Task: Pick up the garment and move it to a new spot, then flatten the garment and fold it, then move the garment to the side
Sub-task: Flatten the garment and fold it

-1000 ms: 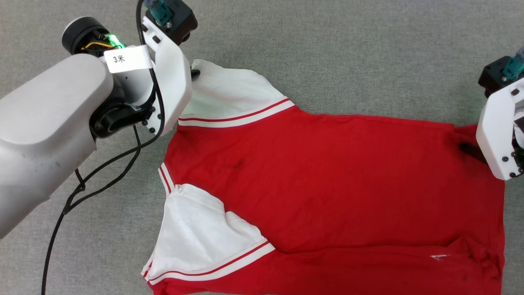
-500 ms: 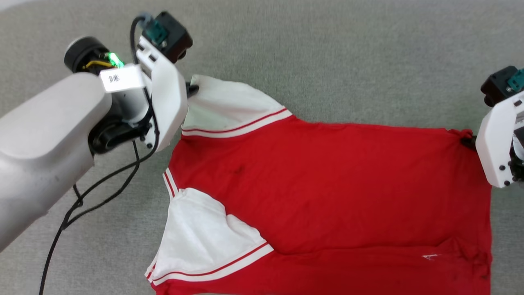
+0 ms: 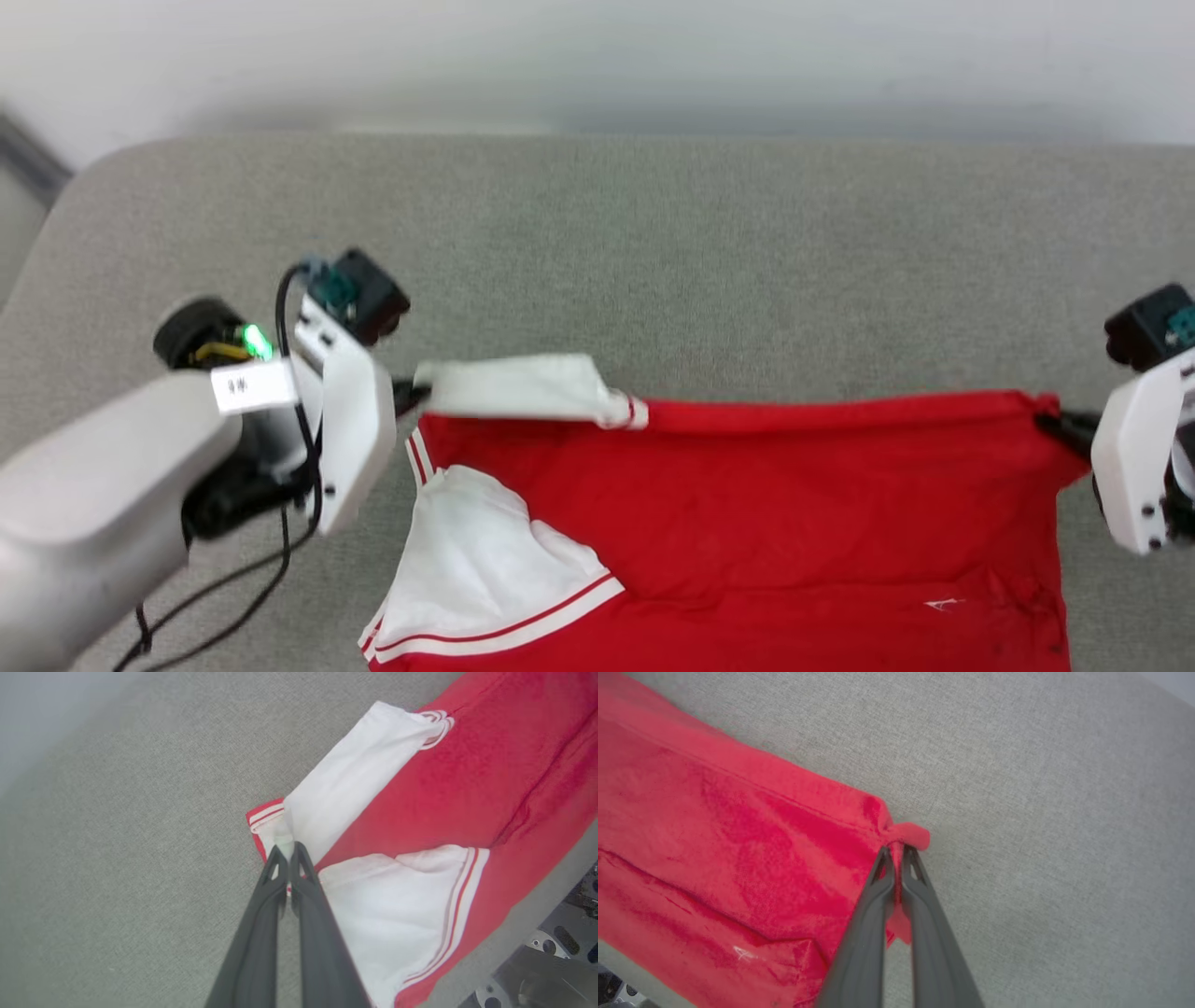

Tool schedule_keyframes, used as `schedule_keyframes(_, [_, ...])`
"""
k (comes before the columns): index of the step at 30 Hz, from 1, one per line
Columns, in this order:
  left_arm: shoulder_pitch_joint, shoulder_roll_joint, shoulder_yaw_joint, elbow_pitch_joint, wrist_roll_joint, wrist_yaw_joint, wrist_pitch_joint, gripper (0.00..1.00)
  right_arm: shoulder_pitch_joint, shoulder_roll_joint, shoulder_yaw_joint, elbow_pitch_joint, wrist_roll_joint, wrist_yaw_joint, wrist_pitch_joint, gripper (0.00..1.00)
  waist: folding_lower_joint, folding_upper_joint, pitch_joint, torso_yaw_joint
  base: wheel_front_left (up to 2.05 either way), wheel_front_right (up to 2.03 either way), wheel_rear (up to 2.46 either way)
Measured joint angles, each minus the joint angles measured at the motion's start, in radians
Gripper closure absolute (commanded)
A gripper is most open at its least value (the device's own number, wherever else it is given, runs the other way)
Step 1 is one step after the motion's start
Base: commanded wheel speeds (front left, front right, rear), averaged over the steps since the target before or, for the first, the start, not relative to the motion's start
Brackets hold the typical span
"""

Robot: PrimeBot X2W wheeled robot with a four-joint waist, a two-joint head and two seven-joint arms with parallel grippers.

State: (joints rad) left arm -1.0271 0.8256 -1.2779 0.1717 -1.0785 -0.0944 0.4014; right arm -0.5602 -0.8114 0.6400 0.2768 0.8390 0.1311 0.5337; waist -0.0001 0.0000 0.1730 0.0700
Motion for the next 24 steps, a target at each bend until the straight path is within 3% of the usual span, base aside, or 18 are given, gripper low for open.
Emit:
schedule_keyframes(11, [0.305,0.079,-0.003,-0.129,-0.025,0.089,-0.015,1.0,0.254,-0.012,-0.016,-0.05,0.031,0.0,-0.066,1.0,-0.0002,0.0,-0.109,0.0,0.0,0.0,0.0])
schedule_keyframes(18, [0.45,0.05,-0.004,-0.133,0.0,0.136,-0.019,1.0,0.339,0.021,-0.026,-0.023,0.012,0.0,-0.075,1.0,-0.0001,0.0,-0.106,-0.009,0.0,0.0,0.0])
schedule_keyframes(24, [0.497,0.014,-0.003,-0.079,0.021,0.145,-0.029,1.0,0.351,0.069,-0.026,0.023,0.002,0.0,-0.085,1.0,0.0,0.0,-0.086,-0.014,0.0,0.0,0.0])
